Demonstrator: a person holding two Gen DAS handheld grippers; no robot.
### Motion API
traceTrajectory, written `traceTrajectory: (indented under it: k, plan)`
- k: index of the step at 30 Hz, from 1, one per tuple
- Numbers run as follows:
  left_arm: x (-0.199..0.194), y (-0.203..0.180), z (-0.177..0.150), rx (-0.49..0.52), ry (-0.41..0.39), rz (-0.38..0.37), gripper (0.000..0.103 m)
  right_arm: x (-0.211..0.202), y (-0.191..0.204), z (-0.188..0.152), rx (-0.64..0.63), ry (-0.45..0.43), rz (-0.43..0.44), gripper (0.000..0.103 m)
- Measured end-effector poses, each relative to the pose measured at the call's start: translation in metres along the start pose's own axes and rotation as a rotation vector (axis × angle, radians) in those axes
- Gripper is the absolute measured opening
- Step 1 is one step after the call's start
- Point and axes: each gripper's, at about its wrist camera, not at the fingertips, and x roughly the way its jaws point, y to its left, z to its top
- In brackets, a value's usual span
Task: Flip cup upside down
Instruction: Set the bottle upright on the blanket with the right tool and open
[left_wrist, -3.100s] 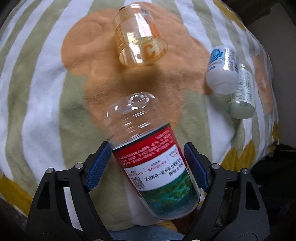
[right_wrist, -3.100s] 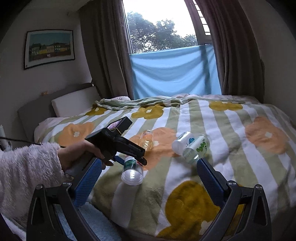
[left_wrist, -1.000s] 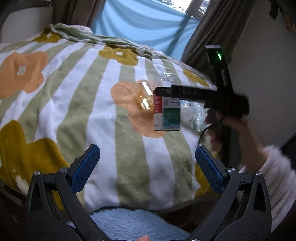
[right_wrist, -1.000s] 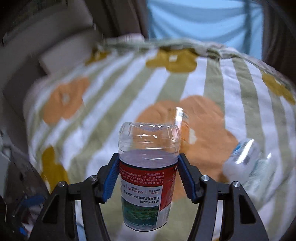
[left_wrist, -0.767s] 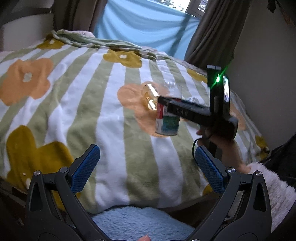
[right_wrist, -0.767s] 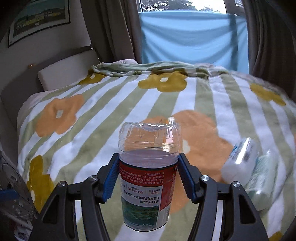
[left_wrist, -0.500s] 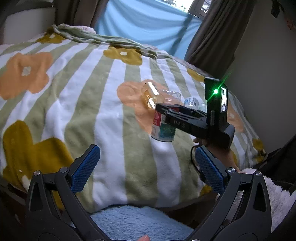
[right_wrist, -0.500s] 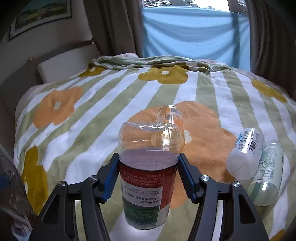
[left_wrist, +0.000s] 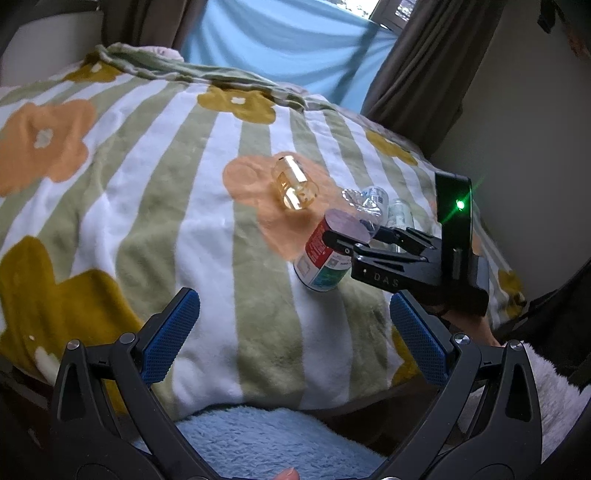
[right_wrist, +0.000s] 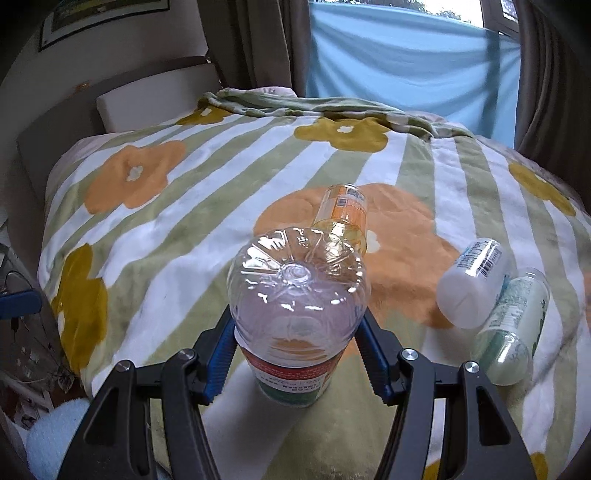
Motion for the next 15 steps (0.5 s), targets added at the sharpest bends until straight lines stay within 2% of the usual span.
traceTrajectory:
  k: [5,7,8,9,10,15]
  plan:
    - [0.001,-0.001,0.001,0.004,-0.002,0.003,0.103,0.0,0.001,0.001,0.013,-0.023,-0.006,0.058]
    - [0.0,-0.002,0.0,0.009,-0.004,0.007,0.103,0.001,-0.001,0.001,0.033,-0.03,0.007,0.062]
    - [0.0,-0.002,0.0,0.011,-0.005,0.011,0.103,0.002,-0.002,0.001,0.044,-0.022,0.016,0.074]
    - [0.0,-0.002,0.0,0.011,-0.007,0.014,0.103,0.003,-0.003,0.002,0.05,-0.018,0.019,0.093]
    - [-0.001,-0.002,0.001,0.01,-0.007,0.014,0.103,0.004,-0.003,0.001,0.059,-0.016,0.025,0.101]
    - [-0.002,0.0,0.001,-0.001,-0.009,0.021,0.103,0.0,-0.011,-0.009,0.136,-0.049,0.043,0.103]
